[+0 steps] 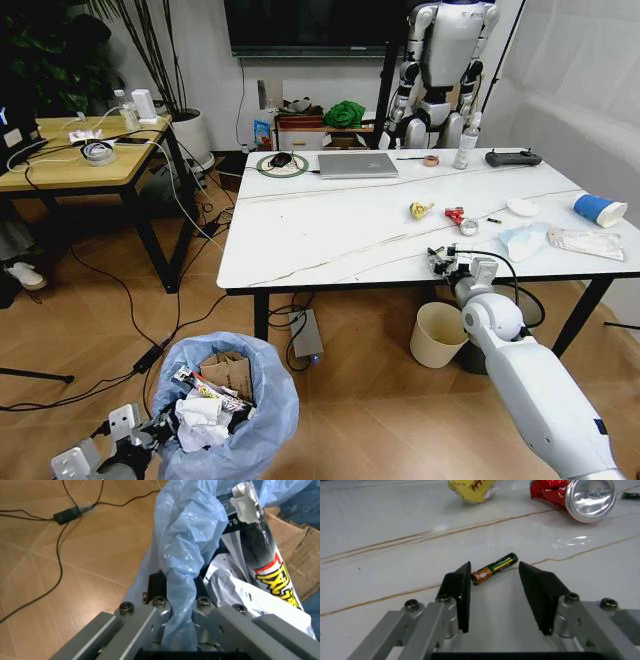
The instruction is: Pick up the trash bin and place the trash from the table into it.
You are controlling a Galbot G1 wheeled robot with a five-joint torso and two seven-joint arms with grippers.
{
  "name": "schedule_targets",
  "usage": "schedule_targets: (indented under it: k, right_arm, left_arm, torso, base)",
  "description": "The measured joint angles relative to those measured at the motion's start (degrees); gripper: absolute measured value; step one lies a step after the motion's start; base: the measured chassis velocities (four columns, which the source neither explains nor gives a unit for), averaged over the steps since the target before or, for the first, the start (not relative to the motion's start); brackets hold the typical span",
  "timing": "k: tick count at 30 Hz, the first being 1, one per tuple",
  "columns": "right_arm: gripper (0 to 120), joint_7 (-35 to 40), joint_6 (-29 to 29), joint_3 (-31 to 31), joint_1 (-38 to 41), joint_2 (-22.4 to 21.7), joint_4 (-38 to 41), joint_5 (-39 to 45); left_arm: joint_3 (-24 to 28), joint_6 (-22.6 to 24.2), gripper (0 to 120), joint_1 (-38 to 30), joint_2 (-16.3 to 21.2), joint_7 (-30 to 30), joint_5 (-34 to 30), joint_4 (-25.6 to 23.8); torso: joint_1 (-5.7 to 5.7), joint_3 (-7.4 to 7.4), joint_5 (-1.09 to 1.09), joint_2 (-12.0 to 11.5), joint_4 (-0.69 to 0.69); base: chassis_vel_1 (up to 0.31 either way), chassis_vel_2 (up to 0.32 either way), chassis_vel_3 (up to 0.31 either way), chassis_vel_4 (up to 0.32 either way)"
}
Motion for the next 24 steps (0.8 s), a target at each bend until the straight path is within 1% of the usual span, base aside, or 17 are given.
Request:
schedule_targets:
  k: [3, 5, 6, 8, 9, 12, 15, 18, 19, 21, 24]
  right_arm:
    - [20, 0.0, 0.0, -0.1, -0.18, -0.09, 0.25, 0.0]
    - [19, 0.0, 0.01, -0.15, -0.23, -0.1, 0.28, 0.0]
    - [12, 0.0, 0.03, -0.24, -0.29, -0.13, 0.33, 0.0]
    - [6, -0.02, 0.14, -0.52, -0.46, -0.26, 0.49, -0.02]
    - [1, -0.04, 0.16, -0.66, -0.52, -0.3, 0.65, -0.02]
    - [0, -0.21, 0.31, -0.93, -0.54, -0.33, 0.83, -0.01]
    - [0, -1.25, 2.37, -2.24, -0.99, -0.55, 1.51, 0.39]
    - [0, -3.38, 5.05, -4.39, -1.38, -1.77, 5.75, 5.72]
    - [0, -3.38, 5.05, -4.39, -1.38, -1.77, 5.75, 5.72]
    - [0, -4.87, 6.67, -7.12, -1.17, -3.35, 10.04, 9.6]
    - [0, -6.96, 8.14, -10.72, -1.23, -5.49, 16.27, 12.79]
  left_arm:
    - [0.0, -0.01, 0, -0.17, 0.23, 0.01, -0.08, 0.0]
    - [-0.01, -0.01, 0, -0.23, 0.28, 0.01, -0.11, 0.02]
    - [0.0, -0.01, 0, -0.31, 0.35, 0.01, -0.17, 0.04]
    - [0.0, 0.0, 0, -0.4, 0.46, 0.01, -0.23, 0.07]
    - [0.03, -0.01, 0, -0.45, 0.47, 0.0, -0.27, 0.07]
    - [0.2, -0.01, 0, -0.54, 0.48, -0.05, -0.43, -0.07]
    - [0.86, -0.01, 0, -0.74, 0.17, -0.09, -0.43, -0.6]
    - [1.86, 0.05, 0, -0.83, -0.24, -0.12, -0.44, -2.04]
    - [1.86, 0.05, 0, -0.83, -0.24, -0.12, -0.44, -2.04]
    - [2.45, 0.29, 0, -1.07, 0.01, -0.22, -0.58, -2.94]
    - [3.12, 0.6, 0, -1.36, 0.82, -0.54, -0.84, -3.76]
  torso:
    - [0.0, 0.0, 0.0, 0.0, 0.0]
    - [0.0, 0.0, 0.01, 0.0, 0.0]
    - [0.0, 0.0, 0.01, 0.0, 0.0]
    - [0.0, 0.0, 0.0, 0.0, 0.0]
    - [0.0, 0.0, 0.0, 0.0, 0.0]
    - [0.0, 0.0, 0.0, 0.0, 0.0]
    - [0.0, 0.01, 0.02, 0.0, 0.01]
    - [0.01, 0.02, 0.03, -0.01, 0.02]
    - [0.01, 0.02, 0.03, -0.01, 0.02]
    - [0.0, 0.01, 0.01, 0.0, 0.02]
    - [0.0, 0.01, 0.02, 0.0, 0.03]
  base:
    - [0.0, 0.0, 0.0, 0.0]
    - [0.0, 0.0, 0.0, 0.0]
    - [0.0, 0.0, 0.0, 0.0]
    - [0.0, 0.0, 0.0, 0.0]
    - [0.0, 0.0, 0.0, 0.0]
    - [0.0, 0.0, 0.0, 0.0]
    - [0.0, 0.0, 0.0, 0.0]
    - [0.0, 0.0, 0.0, 0.0]
    - [0.0, 0.0, 0.0, 0.0]
    - [0.0, 0.0, 0.0, 0.0]
    - [0.0, 0.0, 0.0, 0.0]
